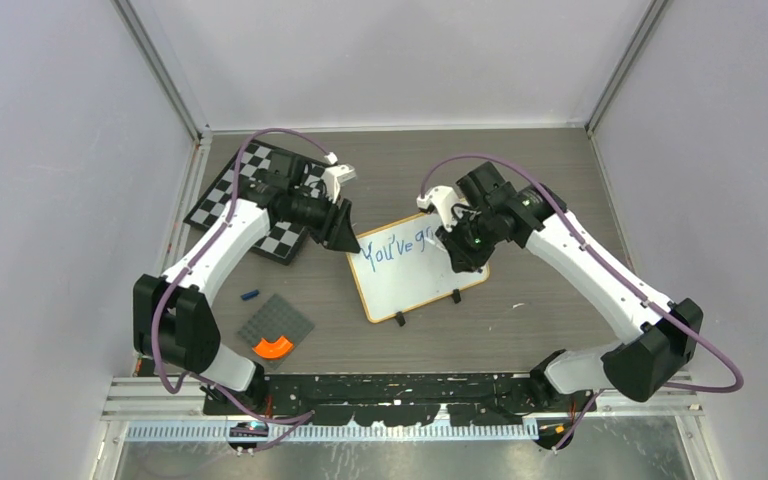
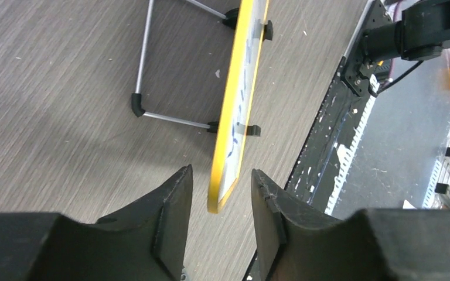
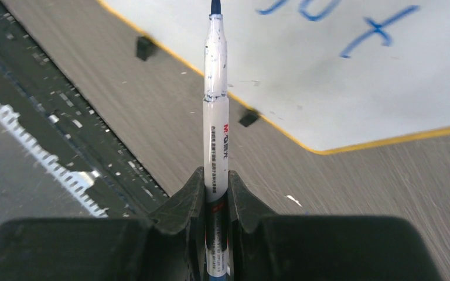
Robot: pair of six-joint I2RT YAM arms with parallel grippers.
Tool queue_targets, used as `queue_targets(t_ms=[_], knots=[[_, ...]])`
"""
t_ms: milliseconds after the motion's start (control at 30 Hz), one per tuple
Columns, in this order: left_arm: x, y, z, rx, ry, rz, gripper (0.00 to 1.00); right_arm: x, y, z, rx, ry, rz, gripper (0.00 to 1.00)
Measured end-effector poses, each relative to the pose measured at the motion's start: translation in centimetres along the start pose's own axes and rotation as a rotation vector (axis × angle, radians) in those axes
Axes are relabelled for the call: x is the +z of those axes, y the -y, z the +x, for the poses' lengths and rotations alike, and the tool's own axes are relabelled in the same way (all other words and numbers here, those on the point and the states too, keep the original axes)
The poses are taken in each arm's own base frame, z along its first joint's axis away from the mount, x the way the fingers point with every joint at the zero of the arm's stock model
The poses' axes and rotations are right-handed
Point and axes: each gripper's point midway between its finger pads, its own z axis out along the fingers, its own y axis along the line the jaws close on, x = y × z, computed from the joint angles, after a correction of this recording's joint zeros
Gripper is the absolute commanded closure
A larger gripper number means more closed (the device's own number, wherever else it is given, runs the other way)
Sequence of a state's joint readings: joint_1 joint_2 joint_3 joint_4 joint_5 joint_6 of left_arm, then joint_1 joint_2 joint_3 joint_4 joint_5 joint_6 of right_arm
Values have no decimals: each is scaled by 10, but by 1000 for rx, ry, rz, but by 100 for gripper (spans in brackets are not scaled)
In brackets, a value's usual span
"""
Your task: Write a sentence on the whiteboard
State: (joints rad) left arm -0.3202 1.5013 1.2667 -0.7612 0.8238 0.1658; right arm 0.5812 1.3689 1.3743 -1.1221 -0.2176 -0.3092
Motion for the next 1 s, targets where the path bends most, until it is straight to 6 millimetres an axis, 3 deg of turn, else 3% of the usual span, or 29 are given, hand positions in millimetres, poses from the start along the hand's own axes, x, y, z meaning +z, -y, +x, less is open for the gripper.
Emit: queue_targets(t_ms=[167, 333, 800, 1000], knots=[[1, 5, 0, -1, 0, 24, 55, 9, -35, 3, -48, -4, -102, 100], [2, 8, 1, -4, 1, 41, 61, 26, -55, 9, -68, -14, -158, 100], [6, 5, 7, -26, -12, 46, 82, 66, -80, 20, -170, -13, -132, 100], [7, 3, 8, -31, -16, 42, 88, 78, -83, 26, -218, -33, -92, 100]])
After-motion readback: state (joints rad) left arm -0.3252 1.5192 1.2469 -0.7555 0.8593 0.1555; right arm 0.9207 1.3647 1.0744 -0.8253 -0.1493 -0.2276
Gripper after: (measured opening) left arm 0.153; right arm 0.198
